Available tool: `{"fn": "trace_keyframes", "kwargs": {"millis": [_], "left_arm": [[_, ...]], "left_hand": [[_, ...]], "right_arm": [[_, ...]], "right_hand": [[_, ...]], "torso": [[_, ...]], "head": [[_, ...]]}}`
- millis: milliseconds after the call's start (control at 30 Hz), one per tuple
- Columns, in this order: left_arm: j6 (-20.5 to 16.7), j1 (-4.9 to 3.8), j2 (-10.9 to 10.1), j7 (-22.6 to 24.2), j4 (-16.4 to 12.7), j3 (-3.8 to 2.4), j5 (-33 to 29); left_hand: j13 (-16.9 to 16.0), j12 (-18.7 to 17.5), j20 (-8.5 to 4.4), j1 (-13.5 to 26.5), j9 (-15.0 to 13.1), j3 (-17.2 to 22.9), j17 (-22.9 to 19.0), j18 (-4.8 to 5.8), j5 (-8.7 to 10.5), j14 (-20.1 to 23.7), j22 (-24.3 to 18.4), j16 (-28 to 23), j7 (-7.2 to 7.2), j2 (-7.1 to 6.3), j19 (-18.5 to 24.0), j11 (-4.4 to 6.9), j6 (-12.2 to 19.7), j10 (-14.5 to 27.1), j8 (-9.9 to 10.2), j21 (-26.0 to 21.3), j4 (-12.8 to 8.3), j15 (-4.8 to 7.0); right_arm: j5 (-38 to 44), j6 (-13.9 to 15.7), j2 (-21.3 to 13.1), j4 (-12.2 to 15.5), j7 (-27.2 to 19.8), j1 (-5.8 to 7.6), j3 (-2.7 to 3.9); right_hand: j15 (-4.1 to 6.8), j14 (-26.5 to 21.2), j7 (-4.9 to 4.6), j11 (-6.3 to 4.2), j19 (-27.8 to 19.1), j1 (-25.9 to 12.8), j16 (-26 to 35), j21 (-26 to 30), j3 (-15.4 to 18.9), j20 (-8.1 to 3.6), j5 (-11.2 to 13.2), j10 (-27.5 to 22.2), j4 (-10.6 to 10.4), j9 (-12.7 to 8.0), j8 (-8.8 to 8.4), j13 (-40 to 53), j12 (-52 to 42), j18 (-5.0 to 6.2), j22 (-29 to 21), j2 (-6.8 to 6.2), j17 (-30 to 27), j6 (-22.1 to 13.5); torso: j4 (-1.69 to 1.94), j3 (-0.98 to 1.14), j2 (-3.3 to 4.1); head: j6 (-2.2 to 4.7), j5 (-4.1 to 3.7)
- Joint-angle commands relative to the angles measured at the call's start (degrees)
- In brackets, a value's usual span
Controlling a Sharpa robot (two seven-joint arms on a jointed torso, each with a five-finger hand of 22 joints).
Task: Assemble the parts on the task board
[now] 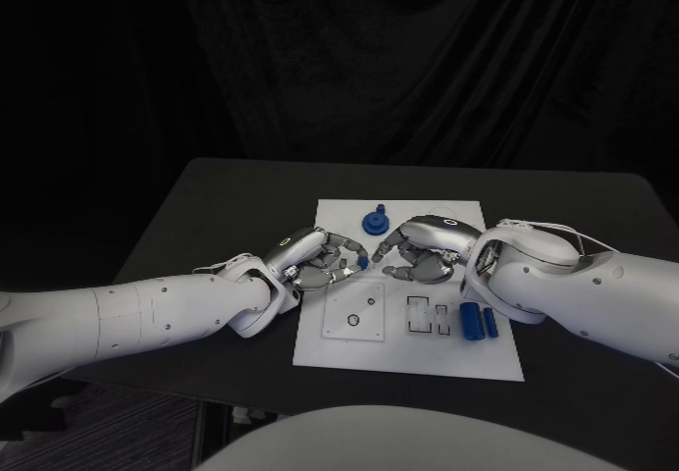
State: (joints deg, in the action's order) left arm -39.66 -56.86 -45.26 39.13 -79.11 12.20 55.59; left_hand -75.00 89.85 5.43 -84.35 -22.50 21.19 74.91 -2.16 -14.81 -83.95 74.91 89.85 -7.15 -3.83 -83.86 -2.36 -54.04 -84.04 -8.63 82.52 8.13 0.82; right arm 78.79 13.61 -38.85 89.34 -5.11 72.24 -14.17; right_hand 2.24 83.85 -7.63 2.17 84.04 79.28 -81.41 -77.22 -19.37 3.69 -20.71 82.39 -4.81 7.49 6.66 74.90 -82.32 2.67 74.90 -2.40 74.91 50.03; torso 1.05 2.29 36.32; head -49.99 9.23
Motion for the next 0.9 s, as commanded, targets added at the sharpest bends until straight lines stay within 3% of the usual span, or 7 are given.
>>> {"fn": "trace_keyframes", "kwargs": {"millis": [33, 900], "left_arm": [[0.27, -0.04, 0.06, 1.48, -0.18, -0.05, -0.48], [1.42, -0.04, 0.58, 0.79, 0.08, -0.05, -0.48]], "left_hand": [[-15.0, 0.15, -0.22, -0.51, -0.12, 0.02, 15.09, 0.51, -0.27, -6.05, 12.93, 0.15, 0.15, -0.05, -2.55, 0.08, -0.23, -5.96, -0.31, 0.29, 0.38, 0.14], [-15.0, 0.15, -0.17, -0.67, -0.06, -0.06, 15.09, 0.49, -0.39, -6.05, 12.91, 0.15, 0.11, -0.02, -2.52, 0.04, -0.29, -5.96, -0.24, 0.24, 0.49, 0.08]], "right_arm": [[0.07, -0.75, 0.08, 0.02, 0.62, -0.39, 0.02], [0.07, -0.3, 1.38, -0.33, 0.13, -0.79, 0.02]], "right_hand": [[-0.39, 3.38, -0.1, 0.3, 1.08, -0.52, -0.11, -0.09, -0.24, 0.42, 0.38, -0.07, 0.07, 0.1, 0.23, 4.7, -0.31, 0.2, 11.27, -0.01, 2.16, 0.47], [-0.06, 3.31, -0.32, -0.25, 0.99, -0.77, -0.03, 0.06, -0.41, 0.36, 0.49, -0.32, 0.29, -0.35, -1.87, 4.4, -0.12, 0.28, 11.22, -0.08, 2.02, -2.75]], "torso": [[-0.01, -0.01, 0.02], [0.01, -0.02, -0.01]], "head": [[-0.01, 0.0], [-0.01, 0.09]]}}
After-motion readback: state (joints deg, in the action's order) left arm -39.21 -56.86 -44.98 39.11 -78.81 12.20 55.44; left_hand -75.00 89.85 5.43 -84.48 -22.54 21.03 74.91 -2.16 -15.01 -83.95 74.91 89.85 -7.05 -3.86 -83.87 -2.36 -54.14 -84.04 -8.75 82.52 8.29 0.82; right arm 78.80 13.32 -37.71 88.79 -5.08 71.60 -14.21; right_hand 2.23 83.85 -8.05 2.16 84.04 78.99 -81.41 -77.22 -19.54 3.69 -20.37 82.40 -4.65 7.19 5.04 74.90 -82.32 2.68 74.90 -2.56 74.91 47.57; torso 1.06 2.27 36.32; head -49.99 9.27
